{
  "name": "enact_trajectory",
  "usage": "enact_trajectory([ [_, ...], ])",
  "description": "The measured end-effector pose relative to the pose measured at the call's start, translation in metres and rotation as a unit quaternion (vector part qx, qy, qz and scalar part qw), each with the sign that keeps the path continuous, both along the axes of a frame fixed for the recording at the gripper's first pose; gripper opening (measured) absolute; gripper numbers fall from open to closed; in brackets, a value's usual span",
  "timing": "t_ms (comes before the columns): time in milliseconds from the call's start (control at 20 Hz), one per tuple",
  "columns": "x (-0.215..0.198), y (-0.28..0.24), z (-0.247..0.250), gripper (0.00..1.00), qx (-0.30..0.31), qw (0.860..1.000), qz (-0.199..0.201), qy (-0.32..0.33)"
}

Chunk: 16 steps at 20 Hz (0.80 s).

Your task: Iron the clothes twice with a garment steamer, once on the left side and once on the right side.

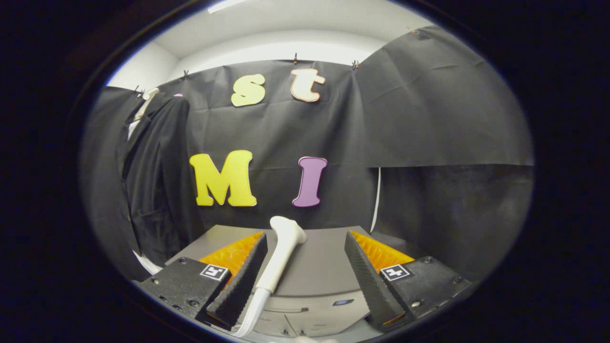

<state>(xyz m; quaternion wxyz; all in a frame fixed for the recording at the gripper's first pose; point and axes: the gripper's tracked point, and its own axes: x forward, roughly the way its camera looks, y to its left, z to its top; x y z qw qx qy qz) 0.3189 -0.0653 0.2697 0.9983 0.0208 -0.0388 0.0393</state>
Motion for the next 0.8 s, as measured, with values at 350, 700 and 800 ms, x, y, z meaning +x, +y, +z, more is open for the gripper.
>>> enact_trajectory([
  [350,0.089,0.023,-0.016,1.00,0.002,0.996,0.046,0.075],
  [700,0.140,0.036,-0.062,0.97,0.034,0.981,0.072,0.175],
  [800,0.145,0.035,-0.071,0.87,0.040,0.977,0.077,0.193],
])
